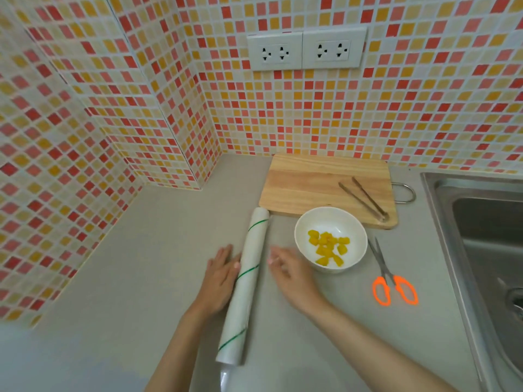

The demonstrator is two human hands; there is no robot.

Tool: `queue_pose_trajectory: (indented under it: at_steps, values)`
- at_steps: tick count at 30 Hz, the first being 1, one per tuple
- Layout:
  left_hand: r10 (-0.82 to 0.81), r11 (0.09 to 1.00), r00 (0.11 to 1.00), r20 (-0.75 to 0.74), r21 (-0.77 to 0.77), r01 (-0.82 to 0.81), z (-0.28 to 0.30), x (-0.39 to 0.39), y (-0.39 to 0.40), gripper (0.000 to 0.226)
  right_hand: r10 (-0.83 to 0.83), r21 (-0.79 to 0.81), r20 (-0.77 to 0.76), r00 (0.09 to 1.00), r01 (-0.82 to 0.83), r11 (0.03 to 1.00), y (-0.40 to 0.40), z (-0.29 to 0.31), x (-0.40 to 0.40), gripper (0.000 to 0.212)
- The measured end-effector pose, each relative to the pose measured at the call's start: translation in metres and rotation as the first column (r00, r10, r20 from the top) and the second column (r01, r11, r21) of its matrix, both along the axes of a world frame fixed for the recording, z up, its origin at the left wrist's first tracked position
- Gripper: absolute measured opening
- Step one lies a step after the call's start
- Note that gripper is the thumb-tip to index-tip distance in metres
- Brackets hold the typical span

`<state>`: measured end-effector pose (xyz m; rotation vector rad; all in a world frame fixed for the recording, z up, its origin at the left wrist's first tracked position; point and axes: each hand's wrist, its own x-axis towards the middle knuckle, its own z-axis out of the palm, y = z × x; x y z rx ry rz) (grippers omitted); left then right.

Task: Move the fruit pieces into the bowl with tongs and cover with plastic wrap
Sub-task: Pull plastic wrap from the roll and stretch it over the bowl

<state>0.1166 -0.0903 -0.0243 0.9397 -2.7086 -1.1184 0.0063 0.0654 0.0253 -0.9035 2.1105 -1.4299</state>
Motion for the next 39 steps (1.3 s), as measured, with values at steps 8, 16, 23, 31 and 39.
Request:
queue_pose_trajectory:
  at_steps: [8, 16, 23, 31, 39]
  values:
    - [0.122, 0.964, 0.959, -0.256, 0.261, -0.053, 0.016, 0.004, 0.028, 0.041, -0.214, 0.041, 0.724, 0.655, 0.269, 0.962, -0.027, -0.006, 0.029, 0.021]
    - [0.134, 0.929, 0.848, -0.513, 0.362, 0.072, 0.054, -0.017, 0.054, 0.049, -0.309, -0.139, 0.620, 0.722, 0.488, 0.862, -0.015, 0.032, 0.005, 0.012]
    - [0.291, 0.840, 0.798, -0.528, 0.540, 0.051, 0.067, -0.030, 0.062, 0.051, -0.260, -0.191, 0.572, 0.778, 0.434, 0.880, -0.005, 0.049, -0.008, 0.015]
    - [0.416, 0.647, 0.821, -0.390, 0.762, 0.034, 0.071, -0.039, 0.063, 0.056, -0.103, -0.306, 0.661, 0.743, 0.392, 0.868, 0.002, 0.063, -0.017, 0.021]
    - [0.286, 0.592, 0.884, -0.370, 0.794, 0.141, 0.076, -0.037, 0.074, 0.036, -0.248, -0.224, 0.654, 0.715, 0.496, 0.839, -0.001, 0.060, -0.026, 0.024]
